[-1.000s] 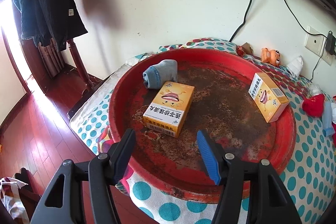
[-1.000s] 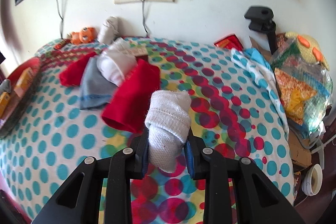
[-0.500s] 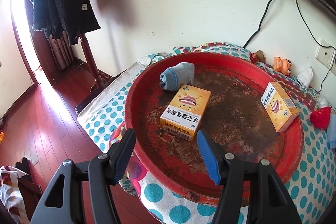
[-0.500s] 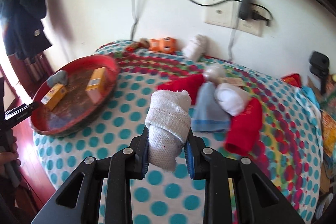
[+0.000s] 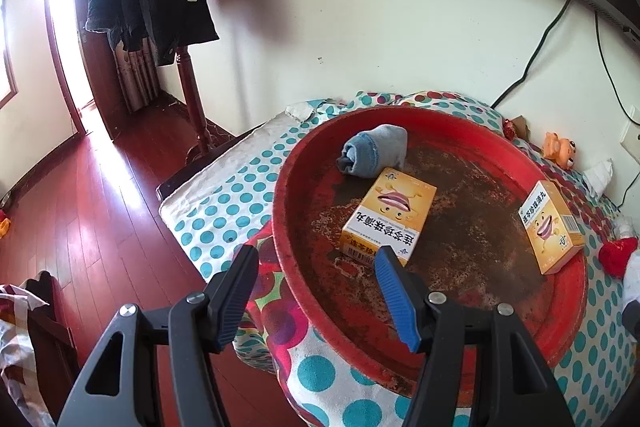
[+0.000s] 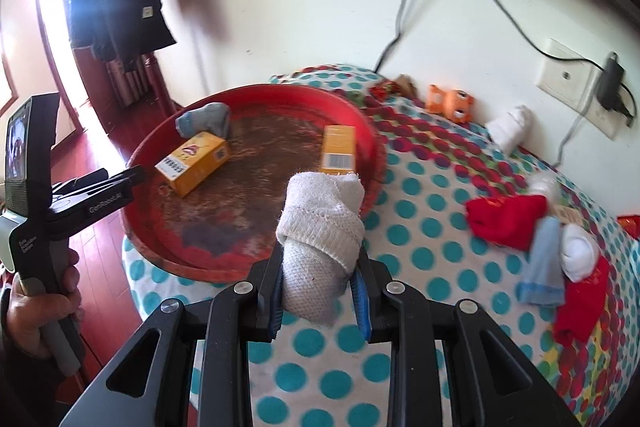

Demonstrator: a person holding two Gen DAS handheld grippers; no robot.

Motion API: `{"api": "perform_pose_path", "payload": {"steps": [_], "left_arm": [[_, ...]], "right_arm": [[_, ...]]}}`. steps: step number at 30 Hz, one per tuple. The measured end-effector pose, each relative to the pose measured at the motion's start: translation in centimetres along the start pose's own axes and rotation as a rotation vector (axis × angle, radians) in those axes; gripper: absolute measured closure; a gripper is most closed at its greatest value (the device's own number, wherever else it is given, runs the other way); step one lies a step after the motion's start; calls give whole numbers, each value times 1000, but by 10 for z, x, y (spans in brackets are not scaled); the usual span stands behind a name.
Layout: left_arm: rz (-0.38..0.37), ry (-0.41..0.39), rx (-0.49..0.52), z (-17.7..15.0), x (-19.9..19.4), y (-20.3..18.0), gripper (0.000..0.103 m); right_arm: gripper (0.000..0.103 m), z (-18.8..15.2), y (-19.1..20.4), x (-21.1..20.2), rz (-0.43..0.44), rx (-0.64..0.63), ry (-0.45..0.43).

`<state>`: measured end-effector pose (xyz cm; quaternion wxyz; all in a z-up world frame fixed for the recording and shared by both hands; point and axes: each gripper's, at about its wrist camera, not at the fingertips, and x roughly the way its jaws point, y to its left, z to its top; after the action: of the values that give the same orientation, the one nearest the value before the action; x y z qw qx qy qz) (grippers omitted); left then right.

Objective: Organize objects
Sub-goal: 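Carry the white sock with the right gripper into the red tray and release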

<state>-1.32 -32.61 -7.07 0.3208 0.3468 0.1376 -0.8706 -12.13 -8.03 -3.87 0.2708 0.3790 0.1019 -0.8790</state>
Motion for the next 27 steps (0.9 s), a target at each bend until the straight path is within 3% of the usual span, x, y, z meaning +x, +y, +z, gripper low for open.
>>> {"api": "perform_pose_path", "payload": {"steps": [11, 27], "left_arm": [[18, 7, -35, 1, 4, 10, 41], [8, 21, -41, 3, 12, 13, 41]], "right_arm": [[77, 25, 51, 44, 38, -81, 41], [76, 35, 61, 98, -7, -119, 91]]}}
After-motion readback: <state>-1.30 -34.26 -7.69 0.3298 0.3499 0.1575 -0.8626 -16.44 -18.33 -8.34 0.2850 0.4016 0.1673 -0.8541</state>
